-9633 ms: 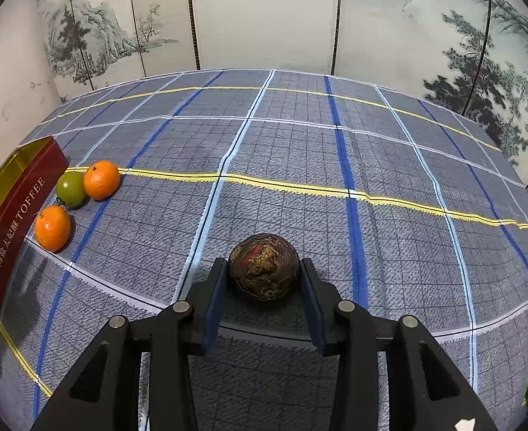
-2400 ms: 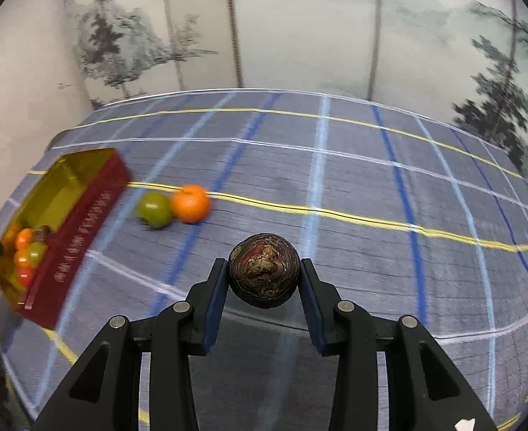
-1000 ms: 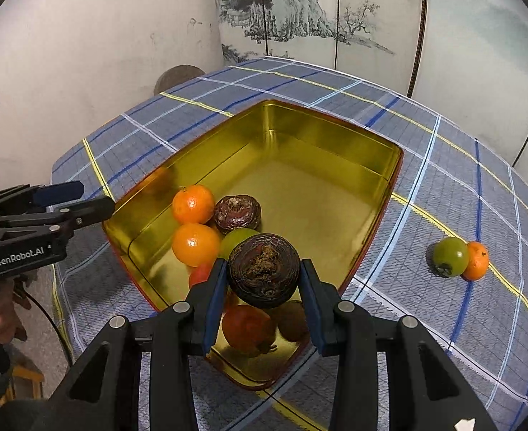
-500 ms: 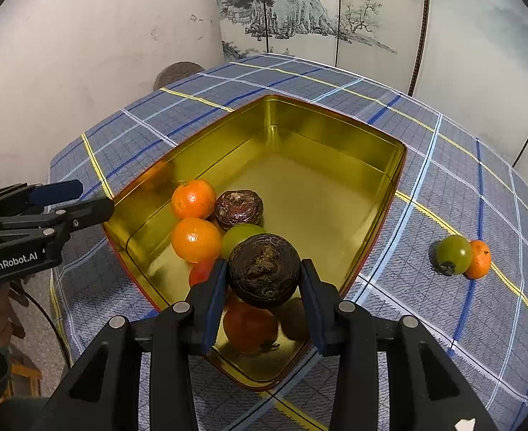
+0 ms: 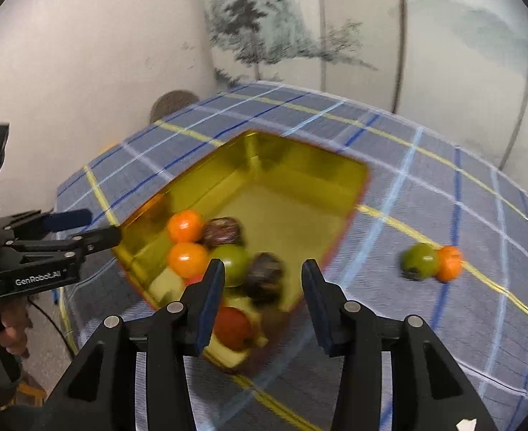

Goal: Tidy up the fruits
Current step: 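Lower the right gripper onto the tangerine beside the green fruit and close it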

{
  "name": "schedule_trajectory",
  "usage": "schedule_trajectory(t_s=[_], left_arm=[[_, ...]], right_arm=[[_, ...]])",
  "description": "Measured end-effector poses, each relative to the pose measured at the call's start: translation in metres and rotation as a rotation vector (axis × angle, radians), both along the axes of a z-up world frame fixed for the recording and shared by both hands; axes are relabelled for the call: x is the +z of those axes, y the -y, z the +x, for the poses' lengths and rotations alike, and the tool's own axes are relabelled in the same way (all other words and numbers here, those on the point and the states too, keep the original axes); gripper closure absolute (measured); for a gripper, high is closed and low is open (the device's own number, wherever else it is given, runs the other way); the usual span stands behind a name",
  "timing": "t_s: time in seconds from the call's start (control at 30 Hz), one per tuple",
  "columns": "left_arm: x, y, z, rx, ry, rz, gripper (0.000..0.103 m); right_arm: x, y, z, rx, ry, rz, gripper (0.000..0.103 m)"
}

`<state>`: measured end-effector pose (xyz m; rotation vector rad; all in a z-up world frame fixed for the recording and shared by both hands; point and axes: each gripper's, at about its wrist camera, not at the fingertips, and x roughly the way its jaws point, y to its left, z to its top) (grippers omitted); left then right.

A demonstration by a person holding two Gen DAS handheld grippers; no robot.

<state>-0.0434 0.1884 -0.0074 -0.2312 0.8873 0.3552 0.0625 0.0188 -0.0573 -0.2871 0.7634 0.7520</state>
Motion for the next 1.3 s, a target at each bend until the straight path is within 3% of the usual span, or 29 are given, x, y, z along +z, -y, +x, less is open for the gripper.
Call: schedule_trajectory(t_s=[0.27,0.47,0.83,1.2,1.3], left_arm=[[0.004,0.025,0.013,-0.069,0.002,-0.005,0.041],[0.004,0.048,0.027,-0.129,-0.009,-0.002,0.041],[0.001,0.078,0.051,-0.204,-0.035,-0.024,0.041],[0.003,0.095,0.077,-0.247,-0.034,-0.037,0.041],[0.003,0.1,0.085,-0.256,-0.032,-0.035,0.041]], right_arm=[[-0.007,0.084,0.048,-0.227,0.009,-0.038,0.061],[-0.027,0.12,0.079,-0.311,-0.015,-0.065,0.061],[-0.052,0.109,0.107,-0.277,-0.034,-0.105,0.061],[-0.055,0.092,0.131,-0.24,-0.017,-0.107,0.058],[-0.055,0.088,0.135,-0.231,-0.016,-0.107,0.062]])
